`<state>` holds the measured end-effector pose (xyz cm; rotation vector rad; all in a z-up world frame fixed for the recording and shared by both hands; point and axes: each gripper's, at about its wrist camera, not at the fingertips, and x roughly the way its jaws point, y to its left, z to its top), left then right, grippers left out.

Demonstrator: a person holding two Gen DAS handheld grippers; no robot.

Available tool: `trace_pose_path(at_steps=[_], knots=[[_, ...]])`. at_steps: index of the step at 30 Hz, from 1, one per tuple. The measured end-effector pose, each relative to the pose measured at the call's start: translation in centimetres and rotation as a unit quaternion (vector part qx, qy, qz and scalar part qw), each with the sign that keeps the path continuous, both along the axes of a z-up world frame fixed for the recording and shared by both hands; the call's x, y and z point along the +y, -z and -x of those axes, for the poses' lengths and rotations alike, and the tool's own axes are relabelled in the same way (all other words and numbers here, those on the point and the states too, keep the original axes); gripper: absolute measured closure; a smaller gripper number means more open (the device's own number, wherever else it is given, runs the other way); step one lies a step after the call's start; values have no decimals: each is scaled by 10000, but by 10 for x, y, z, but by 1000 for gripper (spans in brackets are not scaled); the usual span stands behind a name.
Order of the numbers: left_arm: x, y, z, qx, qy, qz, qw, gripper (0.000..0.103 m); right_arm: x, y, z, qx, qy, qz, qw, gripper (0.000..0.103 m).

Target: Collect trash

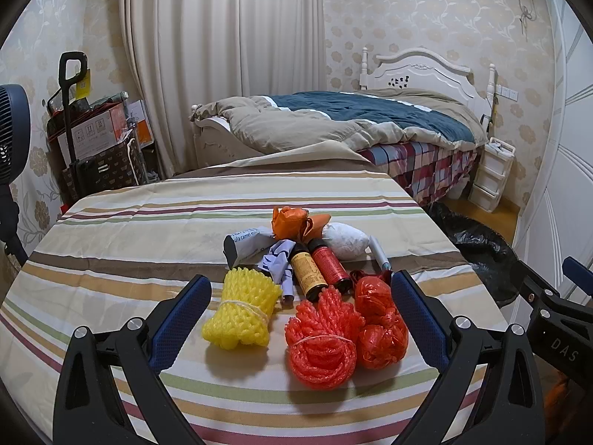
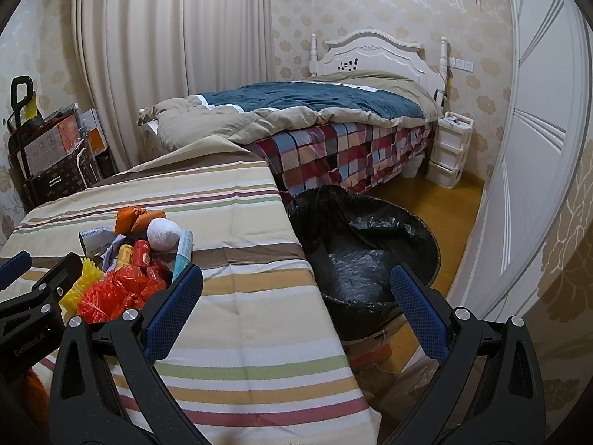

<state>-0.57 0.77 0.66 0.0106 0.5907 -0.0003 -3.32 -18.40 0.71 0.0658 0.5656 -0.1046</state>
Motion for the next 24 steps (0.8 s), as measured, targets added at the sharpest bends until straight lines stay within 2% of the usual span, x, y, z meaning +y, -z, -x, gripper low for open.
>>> trace_pose_path(at_steps=[22, 24], knots=[[2, 4, -1, 19, -17, -5, 10000, 6, -1, -4, 2, 14, 11, -29, 10000, 4], [2, 4, -1, 21, -11, -4, 10000, 6, -2, 3, 1, 20, 16, -34, 10000, 4]])
